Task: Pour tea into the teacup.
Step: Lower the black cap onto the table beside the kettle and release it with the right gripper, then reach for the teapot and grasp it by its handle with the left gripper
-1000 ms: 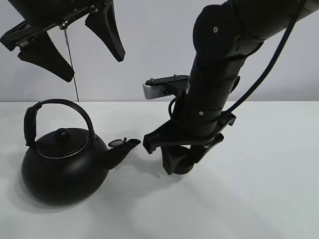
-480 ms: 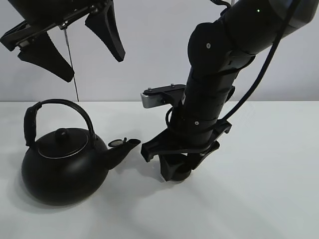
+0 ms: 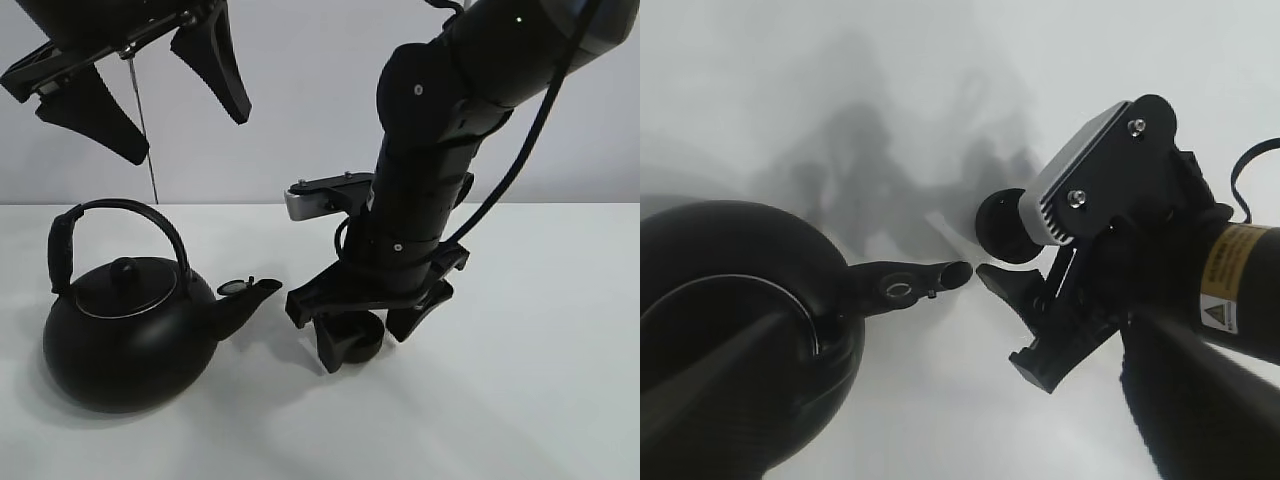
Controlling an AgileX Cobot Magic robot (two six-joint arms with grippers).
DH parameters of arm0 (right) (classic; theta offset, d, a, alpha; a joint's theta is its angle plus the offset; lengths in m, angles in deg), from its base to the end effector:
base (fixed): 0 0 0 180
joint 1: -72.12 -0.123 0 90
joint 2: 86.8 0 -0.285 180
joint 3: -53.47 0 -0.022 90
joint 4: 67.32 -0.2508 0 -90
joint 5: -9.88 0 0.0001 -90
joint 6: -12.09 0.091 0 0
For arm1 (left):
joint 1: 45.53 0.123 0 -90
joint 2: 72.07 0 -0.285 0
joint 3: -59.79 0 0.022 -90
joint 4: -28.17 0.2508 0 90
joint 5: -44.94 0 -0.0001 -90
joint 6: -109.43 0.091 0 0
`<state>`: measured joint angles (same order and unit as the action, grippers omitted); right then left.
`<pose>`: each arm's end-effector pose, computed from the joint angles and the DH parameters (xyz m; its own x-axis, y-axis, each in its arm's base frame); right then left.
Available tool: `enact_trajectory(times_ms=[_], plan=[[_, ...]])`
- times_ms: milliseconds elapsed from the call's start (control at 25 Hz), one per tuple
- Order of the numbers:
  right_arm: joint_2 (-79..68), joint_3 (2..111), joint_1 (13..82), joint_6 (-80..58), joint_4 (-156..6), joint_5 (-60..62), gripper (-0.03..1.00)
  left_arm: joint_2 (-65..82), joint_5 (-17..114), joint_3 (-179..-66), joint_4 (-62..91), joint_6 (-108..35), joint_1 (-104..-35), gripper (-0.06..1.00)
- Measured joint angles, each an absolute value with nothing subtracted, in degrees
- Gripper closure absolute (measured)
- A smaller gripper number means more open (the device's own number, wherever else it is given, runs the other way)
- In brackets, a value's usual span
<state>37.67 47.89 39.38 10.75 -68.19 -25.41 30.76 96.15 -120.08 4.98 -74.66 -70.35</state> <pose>0.3279 0.2118 0.1254 -0.8077 -0.5324 -0.2532 -0.5516 0.8341 0.0057 0.3091 -0.1738 0.2897 -0.9297 0.0866 -0.3580 0.2400 0.8798 -0.4103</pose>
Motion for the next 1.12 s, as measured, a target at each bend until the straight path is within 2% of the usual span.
enact_trajectory(times_ms=[320,600,800,1120], plan=[[30.6,47.9,40.5,14.9,-67.3,-30.3,0.41,30.8,96.1,-120.1,5.0,-74.7,-70.3,0.31],[17.9,47.9,50.9,21.5,-68.6,-36.2,0.4,30.8,96.1,-120.1,5.0,-74.7,-70.3,0.31],[11.0,47.9,57.2,22.5,-76.9,-36.9,0.4,30.8,96.1,-120.1,5.0,-74.7,-70.3,0.31],[9.1,47.8,57.6,22.4,-79.9,-37.2,0.4,30.8,96.1,-120.1,5.0,-74.7,-70.3,0.31]])
